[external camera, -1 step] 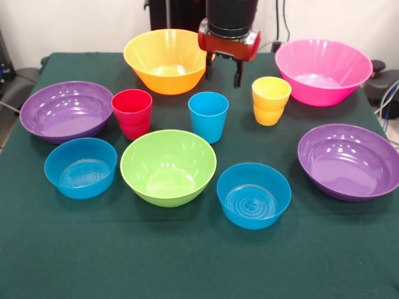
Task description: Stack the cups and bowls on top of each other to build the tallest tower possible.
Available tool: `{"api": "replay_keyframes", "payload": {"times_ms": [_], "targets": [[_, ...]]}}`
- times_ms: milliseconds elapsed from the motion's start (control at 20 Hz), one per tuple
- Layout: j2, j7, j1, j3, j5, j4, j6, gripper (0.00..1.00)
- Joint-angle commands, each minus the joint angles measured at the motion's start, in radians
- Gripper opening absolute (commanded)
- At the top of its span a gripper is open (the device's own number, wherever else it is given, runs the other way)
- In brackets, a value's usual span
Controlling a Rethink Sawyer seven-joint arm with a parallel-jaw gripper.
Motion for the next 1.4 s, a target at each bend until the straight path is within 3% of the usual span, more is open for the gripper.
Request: {"api": "replay_keyframes", "payload": {"times_ms": [50, 350, 1000, 1200, 1400], "targets": [[0.046, 0.070, 0.014, 0.121, -0.009, -0.071, 0.046, 1.00], [0.083, 0.038, 0.017, 0.105, -0.030, -0.164, 0.108, 1.00], [0.095, 0.017, 0.003, 0.100, -0.041, -0.257, 0.222, 1.00], [0.092, 0.029, 0.005, 0.103, -0.040, -0.249, 0.218, 1.00], [0.094, 0.063, 0.011, 0.103, -0.038, -0.187, 0.134, 1.00]]}}
